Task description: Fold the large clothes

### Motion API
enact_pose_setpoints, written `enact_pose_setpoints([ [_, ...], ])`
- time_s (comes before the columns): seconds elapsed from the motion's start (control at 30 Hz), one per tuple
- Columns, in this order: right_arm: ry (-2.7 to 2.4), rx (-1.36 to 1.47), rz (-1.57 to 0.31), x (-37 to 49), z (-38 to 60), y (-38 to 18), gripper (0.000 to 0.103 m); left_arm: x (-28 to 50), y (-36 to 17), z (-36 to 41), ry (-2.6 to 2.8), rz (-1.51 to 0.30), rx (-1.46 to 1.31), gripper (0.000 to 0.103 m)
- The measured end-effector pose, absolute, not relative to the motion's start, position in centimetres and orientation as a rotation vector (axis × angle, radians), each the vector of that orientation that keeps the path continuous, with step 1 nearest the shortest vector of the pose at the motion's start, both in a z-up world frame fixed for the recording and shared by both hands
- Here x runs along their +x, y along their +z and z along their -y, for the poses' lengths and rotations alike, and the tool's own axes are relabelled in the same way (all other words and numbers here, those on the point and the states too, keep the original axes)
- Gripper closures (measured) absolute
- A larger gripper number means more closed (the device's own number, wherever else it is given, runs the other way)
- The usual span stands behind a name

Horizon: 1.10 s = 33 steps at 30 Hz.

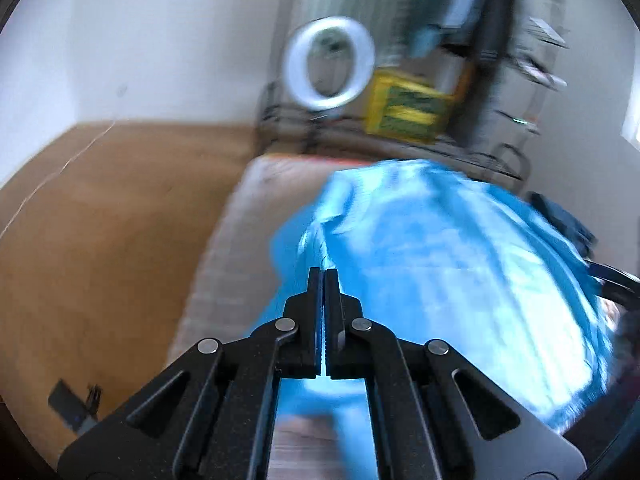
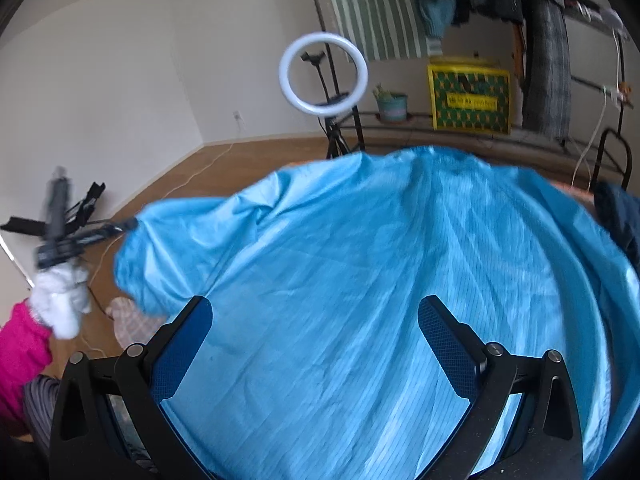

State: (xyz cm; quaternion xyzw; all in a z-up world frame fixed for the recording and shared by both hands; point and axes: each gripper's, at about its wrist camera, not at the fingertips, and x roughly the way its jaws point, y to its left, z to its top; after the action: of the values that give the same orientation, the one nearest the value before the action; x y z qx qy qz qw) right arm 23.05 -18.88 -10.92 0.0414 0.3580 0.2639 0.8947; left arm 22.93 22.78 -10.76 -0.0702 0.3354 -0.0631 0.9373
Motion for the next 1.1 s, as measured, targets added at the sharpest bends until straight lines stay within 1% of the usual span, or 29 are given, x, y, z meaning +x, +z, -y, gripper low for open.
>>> enact_pose_setpoints([
  [0.03, 0.554, 0.112, -0.768, 23.5, 19.2, -11.3, 0.01, 22.3, -10.1, -20.5, -0.177, -0.676, -0.116, 0.103],
  [0.1, 0.57, 0.164, -0.803, 24.0, 19.8, -11.8, 0.022, 21.4, -9.7, -16.9, -0.265, -0.679, -0.082, 0.103],
  [0.13, 0.568, 0.194, -0.821, 24.3, 20.2, -12.1, 0.025, 21.0, -9.9, -14.8, -0.321, -0.697, -0.073, 0.103],
  [0.17, 0.566, 0.211, -0.835, 24.4, 20.4, -12.3, 0.032, 20.7, -10.2, -13.1, -0.366, -0.712, -0.067, 0.103],
  [0.2, 0.565, 0.24, -0.855, 24.7, 20.8, -12.6, 0.037, 20.3, -10.7, -11.1, -0.421, -0.733, -0.054, 0.103],
  [0.27, 0.562, 0.295, -0.89, 25.0, 21.6, -13.3, 0.042, 19.2, -11.7, -7.6, -0.499, -0.773, -0.013, 0.103],
  [0.37, 0.544, 0.337, -0.93, 25.2, 22.6, -14.2, 0.043, 18.6, -14.5, -3.4, -0.568, -0.857, 0.054, 0.103],
  [0.47, 0.528, 0.338, -0.956, 25.1, 23.1, -14.5, 0.043, 18.0, -17.0, -1.6, -0.585, -0.929, 0.137, 0.103],
  [0.6, 0.528, 0.312, -0.975, 24.6, 23.0, -14.7, 0.043, 17.4, -17.8, -1.3, -0.575, -0.959, 0.161, 0.102],
  [0.63, 0.533, 0.304, -0.978, 24.4, 23.0, -14.7, 0.043, 17.3, -17.5, -1.6, -0.583, -0.965, 0.144, 0.096],
  [0.67, 0.538, 0.293, -0.98, 24.3, 22.7, -14.7, 0.043, 16.4, -17.1, -2.0, -0.584, -0.96, 0.127, 0.086],
  [0.7, 0.544, 0.277, -0.983, 24.1, 22.4, -14.8, 0.043, 15.9, -16.6, -2.7, -0.585, -0.95, 0.108, 0.074],
  [0.77, 0.554, 0.249, -0.991, 23.9, 21.8, -15.0, 0.043, 14.3, -15.2, -4.5, -0.581, -0.918, 0.053, 0.065],
  [0.8, 0.569, 0.238, -0.998, 23.6, 21.4, -15.1, 0.043, 13.9, -14.8, -5.1, -0.571, -0.908, 0.035, 0.062],
  [0.9, 0.622, 0.245, -1.025, 22.9, 20.2, -15.5, 0.042, 13.0, -13.2, -8.7, -0.459, -0.868, -0.028, 0.062],
  [1.03, 0.688, 0.26, -1.067, 21.7, 17.6, -16.1, 0.042, 14.3, -13.1, -14.2, -0.307, -0.864, -0.143, 0.062],
  [1.07, 0.68, 0.226, -1.05, 21.3, 16.6, -15.9, 0.042, 15.1, -13.4, -15.0, -0.29, -0.868, -0.156, 0.06],
  [1.1, 0.682, 0.197, -1.037, 21.0, 15.8, -15.7, 0.042, 15.7, -13.7, -15.4, -0.276, -0.878, -0.151, 0.052],
])
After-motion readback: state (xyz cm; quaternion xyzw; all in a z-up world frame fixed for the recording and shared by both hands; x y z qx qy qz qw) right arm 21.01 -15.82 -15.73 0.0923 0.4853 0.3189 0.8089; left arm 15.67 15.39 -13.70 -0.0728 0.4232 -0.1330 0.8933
